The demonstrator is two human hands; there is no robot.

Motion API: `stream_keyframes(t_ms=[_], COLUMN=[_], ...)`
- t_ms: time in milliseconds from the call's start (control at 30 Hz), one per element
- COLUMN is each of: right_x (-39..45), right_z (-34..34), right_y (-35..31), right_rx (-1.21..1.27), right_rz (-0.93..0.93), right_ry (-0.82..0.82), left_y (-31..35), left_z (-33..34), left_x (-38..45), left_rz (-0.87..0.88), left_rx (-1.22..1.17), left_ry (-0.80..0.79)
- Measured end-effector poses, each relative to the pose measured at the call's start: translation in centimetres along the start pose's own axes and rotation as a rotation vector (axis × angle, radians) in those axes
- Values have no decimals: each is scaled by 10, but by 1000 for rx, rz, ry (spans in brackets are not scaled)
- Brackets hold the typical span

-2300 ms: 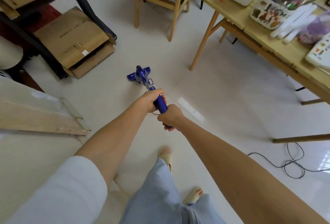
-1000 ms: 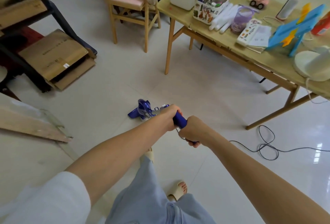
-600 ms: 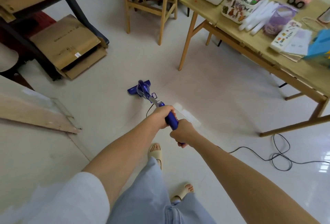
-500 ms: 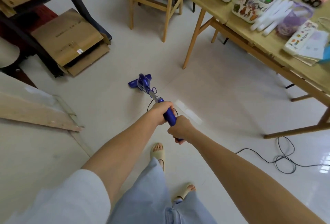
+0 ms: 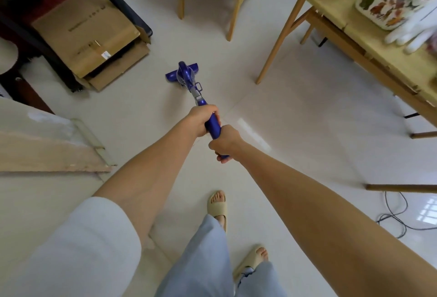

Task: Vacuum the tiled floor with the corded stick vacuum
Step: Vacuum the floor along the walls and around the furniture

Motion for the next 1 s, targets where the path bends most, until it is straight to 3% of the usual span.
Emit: stream_keyframes(t_ms=[400,1000], right_x=[-41,-199], right_z=[-47,-61], right_y=[43,254], right_rx=[-198,-138], right_rz=[-41,7], right_ry=[193,204], left_y=[-15,-184], left_z=[58,184], left_x=[-27,-190], left_rz=[-41,-77], left_rx=[-22,-53], left_ry=[-74,-195])
Point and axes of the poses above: each hand's wrist, its own x-axis towards the middle knuckle, its own z-axis out of the palm, y = z × x, the point moved 4 cm from there along x, towards the middle knuckle, and after that the axes turned 3 degrees about z, right-handed, at the moved point
